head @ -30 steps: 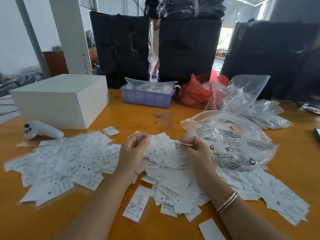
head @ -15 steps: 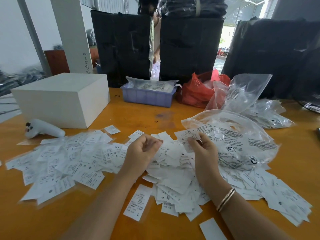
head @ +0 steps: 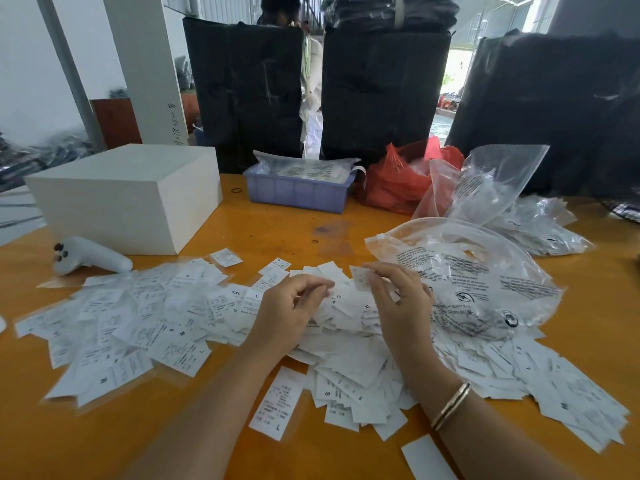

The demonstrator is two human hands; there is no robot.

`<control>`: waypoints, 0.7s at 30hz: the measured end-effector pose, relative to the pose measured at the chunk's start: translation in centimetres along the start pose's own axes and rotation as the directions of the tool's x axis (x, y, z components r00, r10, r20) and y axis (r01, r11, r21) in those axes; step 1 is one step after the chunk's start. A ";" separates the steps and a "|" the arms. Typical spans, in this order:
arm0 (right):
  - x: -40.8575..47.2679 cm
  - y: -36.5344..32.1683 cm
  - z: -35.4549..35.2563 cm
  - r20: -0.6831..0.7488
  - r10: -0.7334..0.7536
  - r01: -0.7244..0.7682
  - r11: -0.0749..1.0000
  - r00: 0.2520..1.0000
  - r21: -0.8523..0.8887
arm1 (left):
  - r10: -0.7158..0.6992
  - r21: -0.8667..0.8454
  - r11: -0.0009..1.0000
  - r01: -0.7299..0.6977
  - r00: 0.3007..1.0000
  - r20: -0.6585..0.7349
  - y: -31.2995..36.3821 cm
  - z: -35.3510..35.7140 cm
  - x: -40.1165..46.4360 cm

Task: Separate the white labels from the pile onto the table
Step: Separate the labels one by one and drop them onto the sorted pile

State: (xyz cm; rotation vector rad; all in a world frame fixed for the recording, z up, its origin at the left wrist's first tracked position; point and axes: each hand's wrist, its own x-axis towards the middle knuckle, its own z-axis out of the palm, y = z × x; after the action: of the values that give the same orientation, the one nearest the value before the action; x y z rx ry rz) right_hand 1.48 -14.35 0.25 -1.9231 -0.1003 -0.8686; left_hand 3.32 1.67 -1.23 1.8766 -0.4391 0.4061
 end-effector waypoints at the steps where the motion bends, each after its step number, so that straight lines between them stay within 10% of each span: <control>1: -0.1 -0.1 0.0 0.012 0.000 0.000 1.000 1.000 0.003 | -0.021 -0.027 0.999 0.021 1.000 0.000 0.0 0.0 0.0; 10: -0.1 0.5 0.2 0.280 0.162 -0.159 0.987 0.946 -0.031 | -0.035 0.000 0.999 0.035 0.998 -0.057 -0.1 -0.1 -0.1; 21: 0.0 0.3 0.0 0.067 0.090 -0.104 0.965 0.994 0.243 | 0.030 0.011 1.000 -0.029 0.998 -0.057 -0.1 -0.3 0.0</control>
State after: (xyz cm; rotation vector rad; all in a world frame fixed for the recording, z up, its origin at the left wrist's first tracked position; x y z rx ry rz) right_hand 1.60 -14.55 0.01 -1.7050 -0.1392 -0.7031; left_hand 3.37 1.99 -1.24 1.8656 -0.4277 0.4810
